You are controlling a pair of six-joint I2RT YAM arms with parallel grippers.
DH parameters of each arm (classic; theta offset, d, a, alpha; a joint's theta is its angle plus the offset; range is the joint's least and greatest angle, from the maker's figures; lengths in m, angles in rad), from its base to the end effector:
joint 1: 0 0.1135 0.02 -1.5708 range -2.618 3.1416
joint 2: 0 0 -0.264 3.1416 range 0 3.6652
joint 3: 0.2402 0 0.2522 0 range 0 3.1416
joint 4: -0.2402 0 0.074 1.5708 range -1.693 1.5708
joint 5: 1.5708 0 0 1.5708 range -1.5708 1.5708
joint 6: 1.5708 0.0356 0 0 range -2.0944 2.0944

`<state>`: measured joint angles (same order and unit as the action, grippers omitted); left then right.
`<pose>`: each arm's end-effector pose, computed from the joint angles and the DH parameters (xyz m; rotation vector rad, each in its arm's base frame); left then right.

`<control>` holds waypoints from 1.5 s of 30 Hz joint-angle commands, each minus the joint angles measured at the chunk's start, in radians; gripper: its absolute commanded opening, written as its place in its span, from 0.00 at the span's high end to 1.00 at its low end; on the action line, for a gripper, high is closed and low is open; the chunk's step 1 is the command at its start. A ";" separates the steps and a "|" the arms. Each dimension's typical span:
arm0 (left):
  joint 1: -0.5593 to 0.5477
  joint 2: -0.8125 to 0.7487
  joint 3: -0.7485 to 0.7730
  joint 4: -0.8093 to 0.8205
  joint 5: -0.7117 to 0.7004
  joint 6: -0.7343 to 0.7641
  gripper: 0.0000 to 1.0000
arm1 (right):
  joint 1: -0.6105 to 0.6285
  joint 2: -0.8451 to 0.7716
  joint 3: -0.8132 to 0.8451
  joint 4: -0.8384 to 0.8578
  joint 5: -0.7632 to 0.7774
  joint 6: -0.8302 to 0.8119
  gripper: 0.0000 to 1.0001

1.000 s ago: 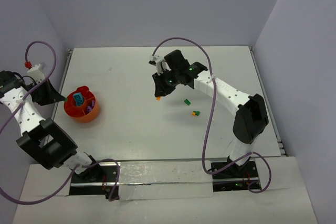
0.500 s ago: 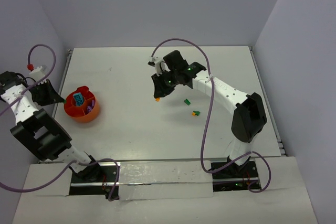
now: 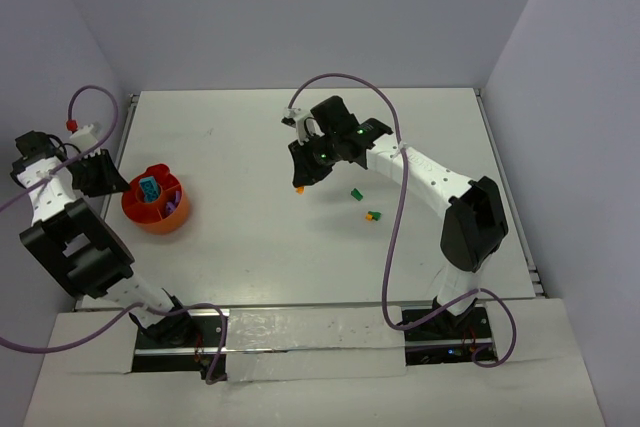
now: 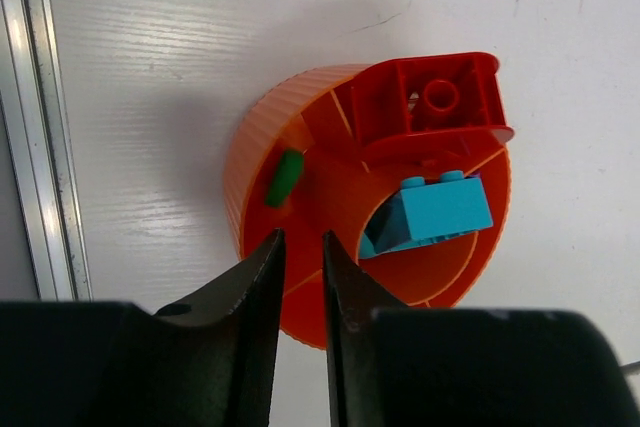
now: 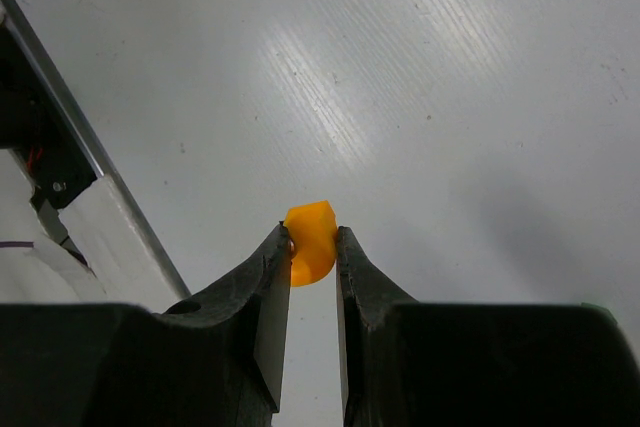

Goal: Sort the legos into containers by color

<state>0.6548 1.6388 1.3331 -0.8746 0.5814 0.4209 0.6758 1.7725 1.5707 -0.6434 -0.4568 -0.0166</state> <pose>0.2729 0.1849 0.2644 -0.1442 2.4904 -0.3875 0.2985 0.2595 0.3026 -1.0425 2.2481 0.8462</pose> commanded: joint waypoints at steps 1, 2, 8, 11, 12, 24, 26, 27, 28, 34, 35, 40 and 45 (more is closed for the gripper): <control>-0.003 0.004 -0.007 0.058 -0.026 -0.017 0.67 | -0.005 0.006 0.013 0.024 -0.006 -0.002 1.00; -0.003 0.003 -0.009 0.059 -0.030 -0.015 0.62 | -0.007 0.007 0.013 0.022 -0.005 -0.002 1.00; -0.003 -0.028 0.009 0.043 0.014 0.009 0.48 | -0.026 0.000 0.005 0.022 -0.007 0.003 1.00; -0.006 -0.062 0.071 0.034 0.074 0.010 0.44 | -0.054 -0.013 -0.016 0.022 -0.007 0.010 1.00; -0.009 -0.068 0.096 0.030 0.088 0.007 0.44 | -0.067 -0.019 -0.026 0.022 -0.002 0.010 1.00; -0.310 -0.243 0.158 0.106 0.081 -0.057 0.42 | -0.132 -0.088 -0.192 0.051 0.038 0.000 1.00; -0.377 -0.290 0.100 0.155 0.118 -0.119 0.42 | -0.140 -0.085 -0.182 0.062 -0.011 0.056 1.00; -0.403 -0.325 0.042 0.185 0.141 -0.153 0.42 | -0.149 -0.075 -0.173 0.074 -0.069 0.096 1.00; -0.471 -0.372 -0.034 0.247 0.141 -0.232 0.42 | -0.159 -0.063 -0.159 0.105 -0.145 0.187 1.00; -0.760 -0.504 -0.244 0.442 0.095 -0.434 0.39 | -0.154 -0.038 -0.176 0.297 -0.284 0.564 1.00; -0.793 -0.507 -0.256 0.445 0.088 -0.470 0.39 | -0.151 -0.037 -0.192 0.346 -0.286 0.639 1.00; -0.955 -0.502 -0.286 0.459 0.016 -0.554 0.39 | -0.127 -0.018 -0.264 0.481 -0.261 0.924 1.00; -0.995 -0.441 -0.278 0.503 0.034 -0.654 0.39 | -0.091 -0.002 -0.249 0.444 -0.211 0.977 1.00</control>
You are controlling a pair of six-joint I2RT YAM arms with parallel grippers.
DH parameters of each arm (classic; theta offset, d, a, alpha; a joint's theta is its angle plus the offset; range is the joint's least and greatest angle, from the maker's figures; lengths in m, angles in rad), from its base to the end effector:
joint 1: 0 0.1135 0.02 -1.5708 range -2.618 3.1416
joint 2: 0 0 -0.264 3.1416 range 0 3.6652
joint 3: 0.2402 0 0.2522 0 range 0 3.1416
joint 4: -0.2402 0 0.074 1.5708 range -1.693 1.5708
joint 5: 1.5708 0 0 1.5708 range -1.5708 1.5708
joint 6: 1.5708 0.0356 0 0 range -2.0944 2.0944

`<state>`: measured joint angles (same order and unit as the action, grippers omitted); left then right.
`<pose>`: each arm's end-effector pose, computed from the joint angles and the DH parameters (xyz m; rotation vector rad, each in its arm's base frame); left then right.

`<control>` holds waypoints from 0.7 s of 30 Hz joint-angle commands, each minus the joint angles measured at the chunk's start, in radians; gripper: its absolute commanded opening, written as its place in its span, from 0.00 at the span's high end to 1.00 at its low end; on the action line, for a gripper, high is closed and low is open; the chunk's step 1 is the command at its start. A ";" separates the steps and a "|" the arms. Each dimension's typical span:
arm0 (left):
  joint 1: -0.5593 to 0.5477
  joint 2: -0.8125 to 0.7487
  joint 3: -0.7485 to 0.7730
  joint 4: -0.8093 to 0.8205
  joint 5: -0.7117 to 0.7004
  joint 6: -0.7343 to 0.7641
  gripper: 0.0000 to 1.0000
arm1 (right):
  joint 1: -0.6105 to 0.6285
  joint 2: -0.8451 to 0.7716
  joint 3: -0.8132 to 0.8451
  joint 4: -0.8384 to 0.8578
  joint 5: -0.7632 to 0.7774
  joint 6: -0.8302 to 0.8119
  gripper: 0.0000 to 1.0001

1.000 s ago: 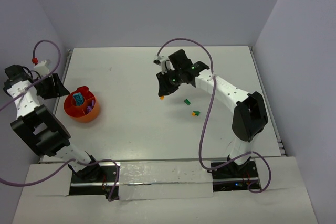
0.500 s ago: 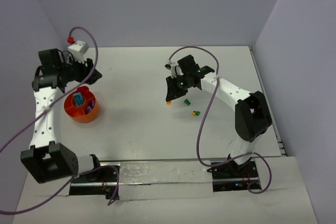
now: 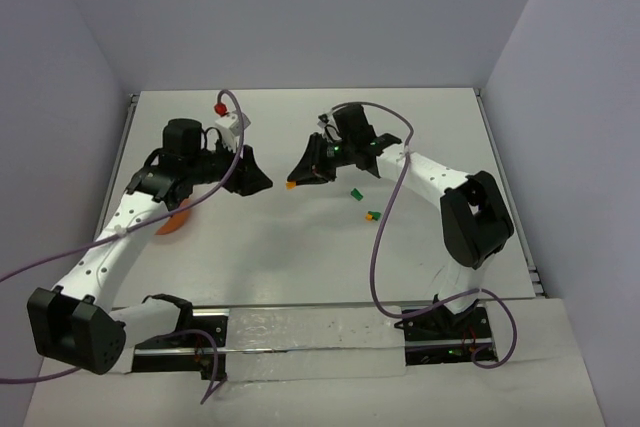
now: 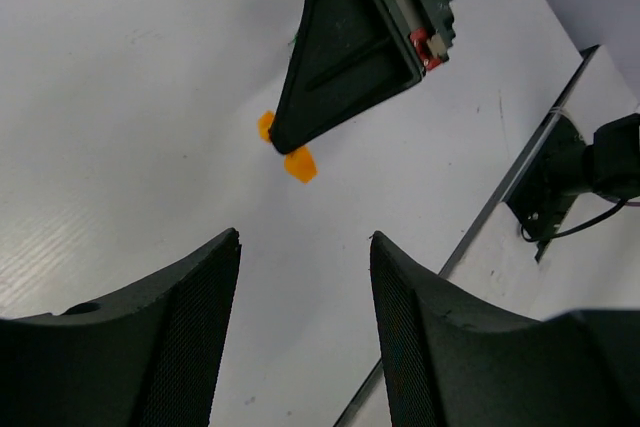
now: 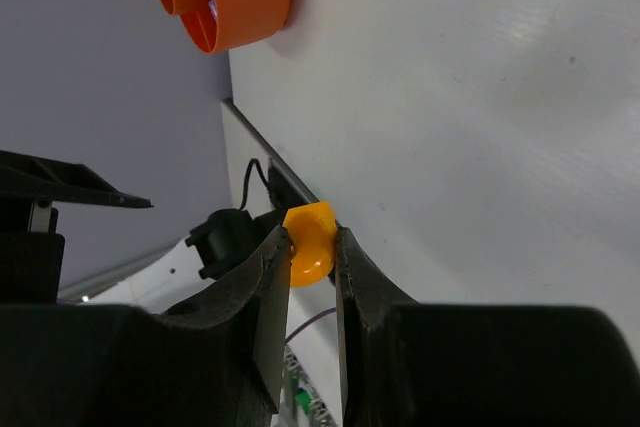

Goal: Sort the legos into containers by color

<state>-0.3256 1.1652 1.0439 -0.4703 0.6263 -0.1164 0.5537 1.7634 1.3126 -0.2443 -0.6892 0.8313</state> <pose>0.2317 -0.1003 0.3286 0.5926 2.0967 -0.9291 0.3242 0.2270 0.2549 -0.0702 2.5368 1.4394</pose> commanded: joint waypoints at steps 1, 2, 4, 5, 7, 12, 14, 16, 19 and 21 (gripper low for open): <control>-0.022 0.052 0.017 0.109 0.000 -0.136 0.39 | 0.035 0.011 0.014 0.042 0.025 0.140 1.00; -0.029 0.068 0.023 0.114 0.005 -0.148 0.39 | 0.039 0.014 0.017 0.045 0.028 0.152 1.00; -0.043 0.105 0.039 0.112 0.008 -0.160 0.40 | 0.040 0.019 0.021 0.053 0.024 0.170 1.00; -0.050 0.127 0.048 0.110 0.010 -0.164 0.40 | 0.040 0.021 0.023 0.060 0.021 0.178 1.00; -0.061 0.152 0.063 0.095 0.000 -0.155 0.41 | 0.040 0.025 0.030 0.073 0.013 0.187 1.00; -0.064 0.208 0.133 0.020 -0.022 -0.091 0.44 | 0.040 0.022 0.049 0.059 0.016 0.173 1.00; -0.066 0.214 0.125 0.016 -0.016 -0.086 0.47 | 0.040 0.026 0.050 0.062 0.011 0.176 1.00; -0.066 0.208 0.111 0.025 -0.026 -0.085 0.48 | 0.040 0.028 0.047 0.069 0.004 0.180 1.00; -0.067 0.208 0.098 0.030 -0.037 -0.086 0.52 | 0.040 0.025 0.044 0.074 -0.001 0.184 1.00; -0.069 0.210 0.096 0.031 -0.039 -0.085 0.56 | 0.042 0.022 0.045 0.072 -0.001 0.184 1.00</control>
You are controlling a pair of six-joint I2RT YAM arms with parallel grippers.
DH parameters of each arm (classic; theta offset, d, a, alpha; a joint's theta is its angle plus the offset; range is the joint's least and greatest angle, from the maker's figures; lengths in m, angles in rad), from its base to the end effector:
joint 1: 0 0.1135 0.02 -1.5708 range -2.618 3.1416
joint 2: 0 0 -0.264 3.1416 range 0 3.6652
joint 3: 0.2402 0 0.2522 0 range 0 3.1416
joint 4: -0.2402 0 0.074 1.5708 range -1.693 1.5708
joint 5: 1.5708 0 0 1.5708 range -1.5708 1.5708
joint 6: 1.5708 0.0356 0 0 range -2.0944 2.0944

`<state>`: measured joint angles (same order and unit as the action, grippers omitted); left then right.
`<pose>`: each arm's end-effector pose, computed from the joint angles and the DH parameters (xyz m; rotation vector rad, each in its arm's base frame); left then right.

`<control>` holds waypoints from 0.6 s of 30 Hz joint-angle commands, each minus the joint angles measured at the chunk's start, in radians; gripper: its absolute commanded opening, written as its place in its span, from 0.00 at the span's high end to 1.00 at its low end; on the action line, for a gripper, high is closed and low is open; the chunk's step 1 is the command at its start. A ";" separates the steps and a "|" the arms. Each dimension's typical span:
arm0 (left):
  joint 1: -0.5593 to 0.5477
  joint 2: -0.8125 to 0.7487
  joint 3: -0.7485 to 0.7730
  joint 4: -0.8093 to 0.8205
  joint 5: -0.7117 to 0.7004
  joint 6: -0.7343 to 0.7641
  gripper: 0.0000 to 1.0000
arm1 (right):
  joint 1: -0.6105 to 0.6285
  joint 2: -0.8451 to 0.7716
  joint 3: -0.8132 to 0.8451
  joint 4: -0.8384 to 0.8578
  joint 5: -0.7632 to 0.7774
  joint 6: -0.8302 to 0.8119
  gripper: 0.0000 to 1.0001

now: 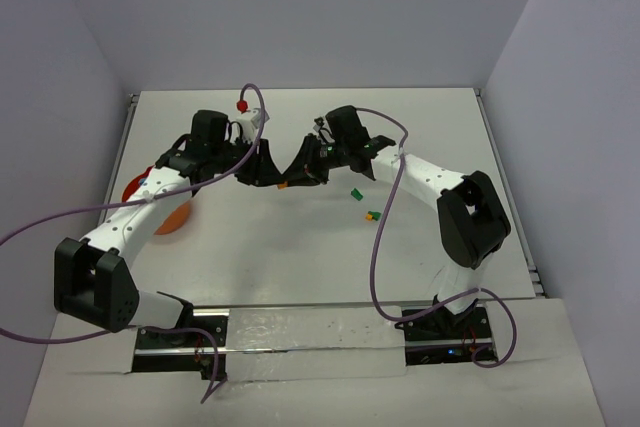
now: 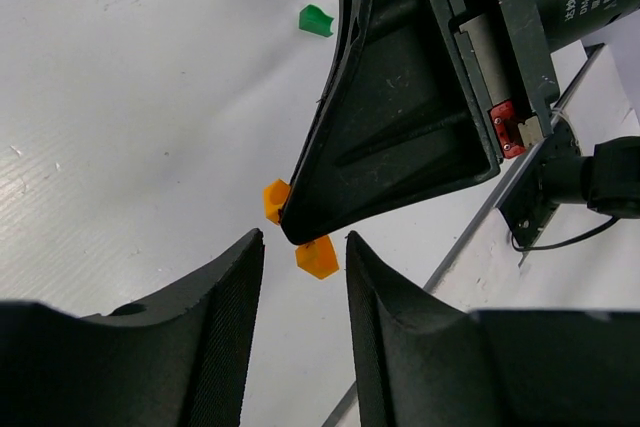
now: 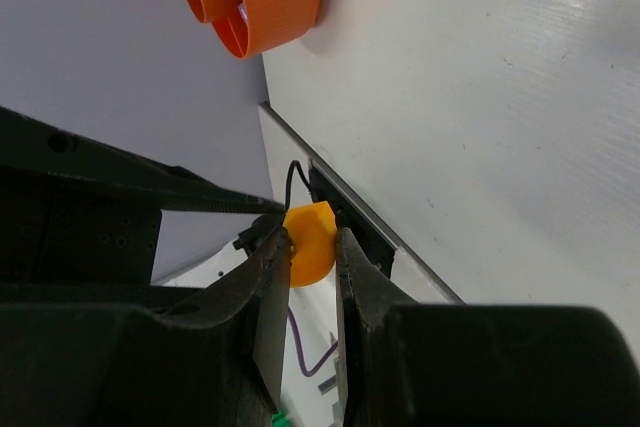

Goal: Sort the legos into containers by color

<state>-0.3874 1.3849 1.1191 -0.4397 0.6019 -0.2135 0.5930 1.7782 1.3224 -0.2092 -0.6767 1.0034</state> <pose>0.2720 -0.1328 0.2995 0.5278 2.2610 -0.9955 0.3199 0.2425 0.2551 0.0920 2.5809 1.5122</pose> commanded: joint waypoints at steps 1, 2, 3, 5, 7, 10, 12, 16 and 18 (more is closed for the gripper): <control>-0.007 -0.004 0.021 -0.004 -0.007 0.016 0.59 | 0.002 0.009 0.037 0.037 -0.014 0.011 1.00; -0.009 -0.001 0.021 -0.007 -0.008 0.016 0.59 | 0.002 0.009 0.038 0.037 -0.014 0.011 1.00; -0.010 -0.001 0.019 -0.007 -0.005 0.016 0.60 | -0.002 0.010 0.040 0.038 -0.014 0.011 1.00; -0.011 0.002 0.016 -0.011 -0.002 0.015 0.59 | -0.002 0.010 0.041 0.039 -0.014 0.011 1.00; -0.013 0.003 0.013 -0.013 -0.002 0.011 0.58 | -0.002 0.009 0.044 0.039 -0.014 0.009 1.00; -0.013 0.005 0.004 -0.016 0.001 0.004 0.57 | -0.002 0.006 0.048 0.039 -0.011 0.005 1.00; -0.013 0.007 0.000 -0.016 0.002 -0.003 0.56 | -0.003 0.005 0.054 0.036 -0.007 0.001 1.00; -0.013 0.012 -0.005 -0.016 0.001 -0.010 0.59 | -0.002 0.001 0.066 0.025 0.001 -0.012 1.00; -0.013 0.015 -0.005 -0.015 0.004 -0.012 0.62 | -0.002 0.001 0.074 0.018 0.006 -0.022 1.00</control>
<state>-0.3931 1.3907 1.1160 -0.4547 0.5999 -0.2084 0.5930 1.7782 1.3397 -0.2031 -0.6771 1.0024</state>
